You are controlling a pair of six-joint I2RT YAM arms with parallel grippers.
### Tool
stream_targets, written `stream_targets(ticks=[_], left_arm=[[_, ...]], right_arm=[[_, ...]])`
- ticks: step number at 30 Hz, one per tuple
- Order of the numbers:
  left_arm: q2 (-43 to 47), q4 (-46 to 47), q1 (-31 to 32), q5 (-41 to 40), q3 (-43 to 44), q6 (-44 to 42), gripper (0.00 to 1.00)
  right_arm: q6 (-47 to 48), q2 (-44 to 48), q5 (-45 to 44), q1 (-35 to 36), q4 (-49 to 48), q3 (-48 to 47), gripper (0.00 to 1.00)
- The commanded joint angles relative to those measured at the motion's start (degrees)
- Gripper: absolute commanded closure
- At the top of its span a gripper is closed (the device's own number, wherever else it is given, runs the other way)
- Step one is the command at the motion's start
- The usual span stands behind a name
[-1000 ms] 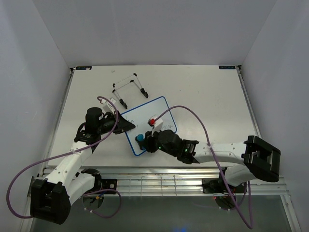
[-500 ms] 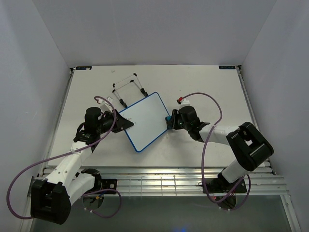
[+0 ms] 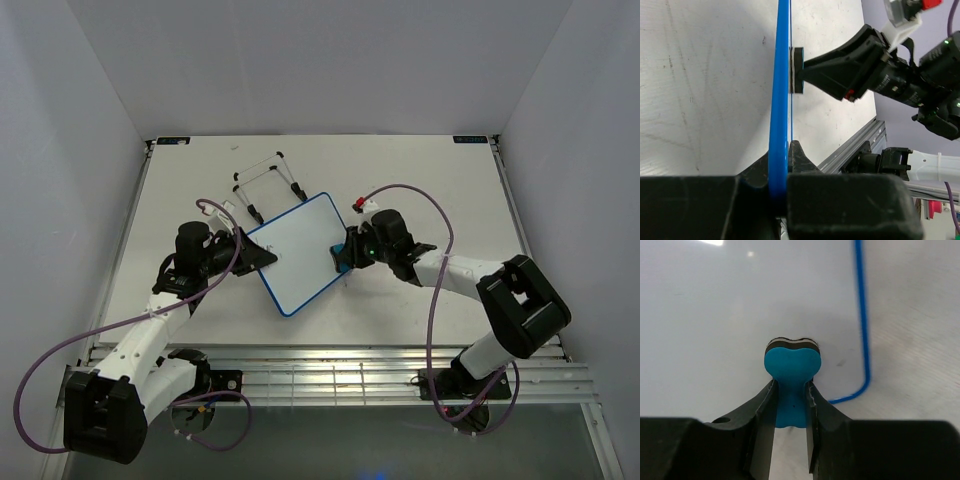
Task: Erase the whiteboard
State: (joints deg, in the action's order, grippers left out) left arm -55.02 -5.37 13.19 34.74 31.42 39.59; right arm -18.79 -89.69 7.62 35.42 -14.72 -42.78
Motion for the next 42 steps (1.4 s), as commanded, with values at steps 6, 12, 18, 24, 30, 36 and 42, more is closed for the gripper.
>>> stream_targets(ticks=[6,12,18,24,30,36,42], left_arm=[[0.1,1.3,1.9,15.9,1.0,2.3,1.0],[0.0,1.1,1.9,16.1,0.7,2.1,1.0],[-0.3,1.3,1.9,16.8,0.7,1.9,1.0],[0.4,1.3,1.9,16.1,0.1,2.1,1.0],[1.7,-5.0,1.9,9.2,1.9,-1.2,1.0],[3.8,-8.8,1.9,1.3,2.4,-3.2,1.0],[3.7,-10.8,2.0,-0.1,4.5,-7.7,1.0]], right_arm=[[0.8,-0.9,12.1,3.4,-3.6,-1.3,0.8],[2.8,-4.4,10.3,-4.3,-3.4,2.4,0.8],[4.5,-7.9,5.2,-11.9,4.4,-0.7,0.81],[5.0,-8.7,-0.2,-13.4,9.4,-2.7,0.81],[4.5,-0.2,-5.4,-14.2,16.8,-3.8,0.81],[6.0,8.0,-13.5,-14.2,23.0,-4.8,0.81],[7.1,7.8,-11.7,-14.1,23.3,-2.7,0.76]])
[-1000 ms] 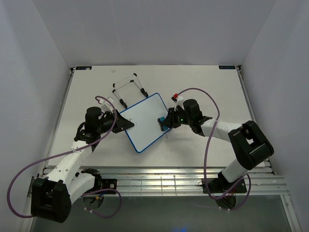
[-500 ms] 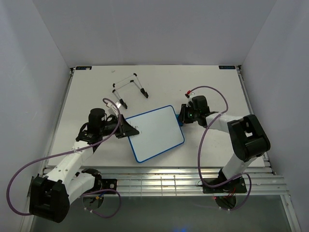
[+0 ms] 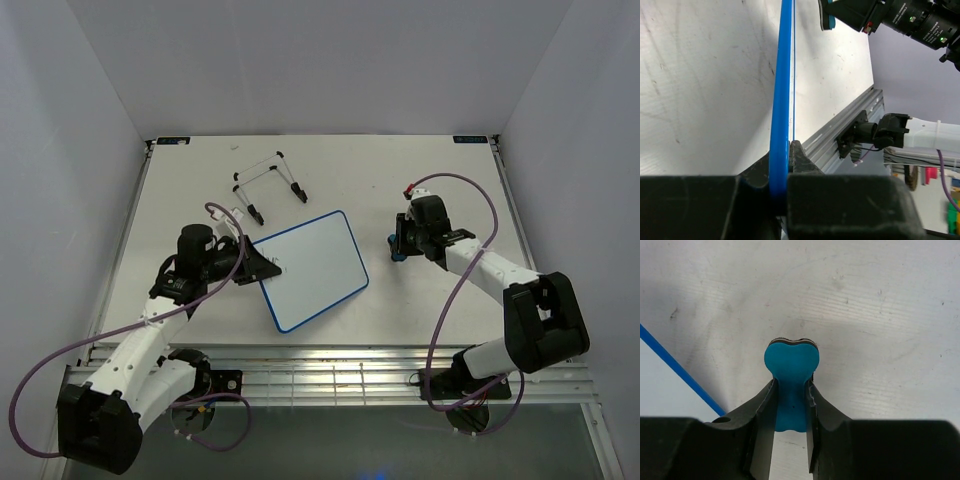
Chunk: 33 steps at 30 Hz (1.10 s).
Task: Erase the whiteboard
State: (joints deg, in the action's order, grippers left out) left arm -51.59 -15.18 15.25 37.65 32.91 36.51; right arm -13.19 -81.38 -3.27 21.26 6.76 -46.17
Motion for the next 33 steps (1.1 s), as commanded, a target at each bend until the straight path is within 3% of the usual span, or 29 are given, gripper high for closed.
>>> stream_targets(ticks=[1,6,10,12,20,23,27,33], left_arm=[[0.1,-1.2,-0.1,-2.6,3.5,-5.5,1.0],[-0.5,-2.0,-0.1,-0.5,6.7,-11.3,1.0],[-0.4,-2.3,-0.1,1.8,7.9,-16.5,1.0],[-0.1,-2.3,-0.1,2.3,7.8,-17.8,1.0],[2.3,-0.6,-0.1,5.9,6.3,-23.4,1.0],[2.5,1.3,0.0,9.5,5.6,-23.8,1.0],[4.2,5.0,0.0,14.1,4.4,-24.3,1.0],[7.3,13.0,0.0,23.1,5.1,-21.8,1.0]], right_arm=[[1.3,-1.1,-0.5,0.0,1.4,1.2,0.75],[0.0,-4.7,-0.6,1.1,-0.3,1.9,0.66],[-1.0,-4.4,-1.4,1.9,0.2,1.3,0.38],[-1.6,-2.5,-1.5,1.9,0.8,1.1,0.31],[0.9,8.8,0.3,1.9,4.8,-1.5,0.29],[6.1,14.0,10.9,1.9,3.8,-2.9,0.26],[12.7,17.6,34.8,1.9,5.5,-7.2,0.23],[12.9,20.1,30.1,1.3,13.4,-11.7,0.17]])
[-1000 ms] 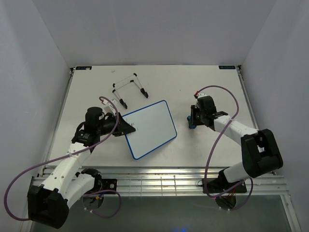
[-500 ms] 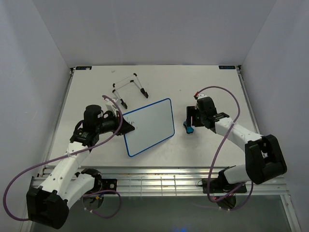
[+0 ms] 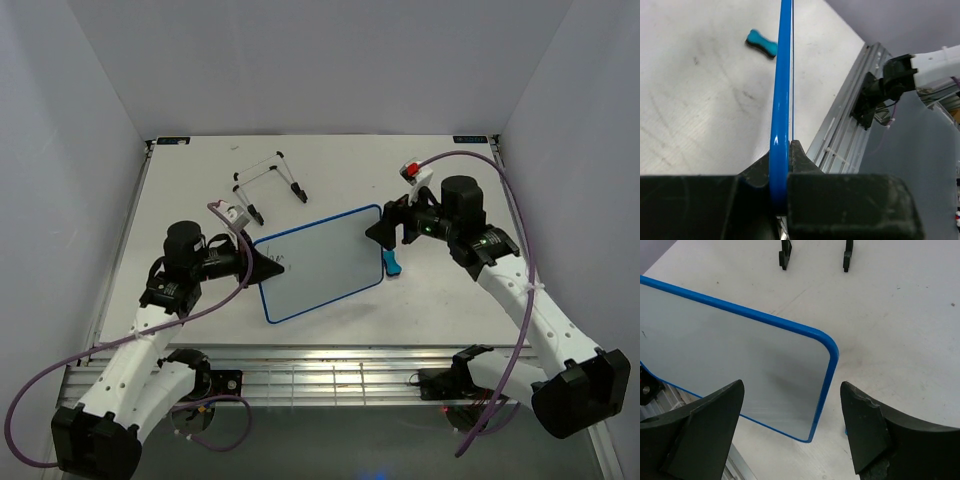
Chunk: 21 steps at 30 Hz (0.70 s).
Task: Erase the whiteboard
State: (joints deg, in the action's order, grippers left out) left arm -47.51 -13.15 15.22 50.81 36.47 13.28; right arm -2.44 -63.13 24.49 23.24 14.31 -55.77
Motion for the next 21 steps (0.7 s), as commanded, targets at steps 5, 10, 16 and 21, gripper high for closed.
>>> stream_targets(ticks=[5,10,16,21], left_arm=[[-0.5,24.3,0.0,21.5,1.3,10.7,1.0],[-4.4,28.1,0.1,26.0,3.1,12.5,1.0],[-10.6,30.1,0.2,35.4,9.0,13.2,1.0],[-17.5,30.5,0.4,36.6,14.5,11.2,1.0]], right_arm=[[0.1,6.0,9.3,-5.3,9.5,-2.9,0.17],[-0.6,10.7,12.8,-5.6,10.1,-2.2,0.16],[-1.8,14.4,28.4,-5.6,7.1,0.5,0.23],[-5.5,18.7,33.9,-5.6,4.6,2.1,0.31]])
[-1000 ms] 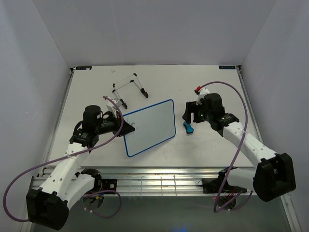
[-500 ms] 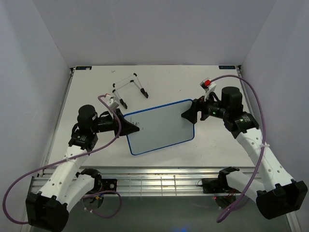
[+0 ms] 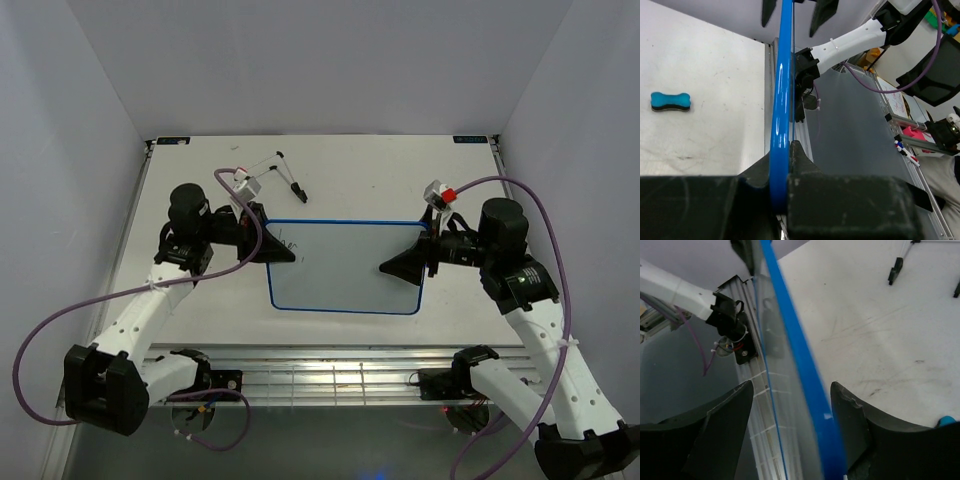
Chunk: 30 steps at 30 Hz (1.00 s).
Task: Erase the whiteboard
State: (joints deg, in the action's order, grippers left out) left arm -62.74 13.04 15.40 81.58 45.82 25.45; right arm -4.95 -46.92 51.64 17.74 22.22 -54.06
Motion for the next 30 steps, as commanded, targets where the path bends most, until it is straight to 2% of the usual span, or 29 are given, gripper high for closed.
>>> stream_targets(ticks=[1,4,9,12,17,23,28,30], left_arm=[[-3.8,4.4,0.2,6.8,6.2,-1.1,1.0],[-9.4,4.4,0.6,8.6,10.1,-1.4,1.0],[-13.6,4.5,1.8,12.6,13.1,-2.5,1.0],[-15.3,4.5,1.9,15.9,13.9,-2.5,1.0],[-15.7,4.5,1.8,19.0,13.9,-3.5,1.0],[-17.1,4.5,1.8,19.6,16.8,-3.0,1.0],[-18.6,4.5,1.9,18.6,19.1,-2.4,1.0],[-19.2,4.5,2.1,18.3,19.8,-2.1,1.0]], right_arm=[[-3.7,3.7,7.0,-0.1,-3.1,0.4,0.32],[-5.1,6.2,7.6,-0.1,-2.7,0.8,0.36],[-7.5,7.1,7.7,-0.2,-2.2,0.5,0.45],[-5.7,6.7,3.6,-0.2,0.8,-1.2,0.5],[-1.3,5.5,-6.3,-0.6,9.5,-5.7,0.52],[3.0,7.4,-10.6,-0.6,16.5,-8.6,0.5],[3.2,9.0,-7.5,-0.6,16.6,-8.5,0.53],[3.4,8.8,-3.5,-0.6,15.8,-9.2,0.56]])
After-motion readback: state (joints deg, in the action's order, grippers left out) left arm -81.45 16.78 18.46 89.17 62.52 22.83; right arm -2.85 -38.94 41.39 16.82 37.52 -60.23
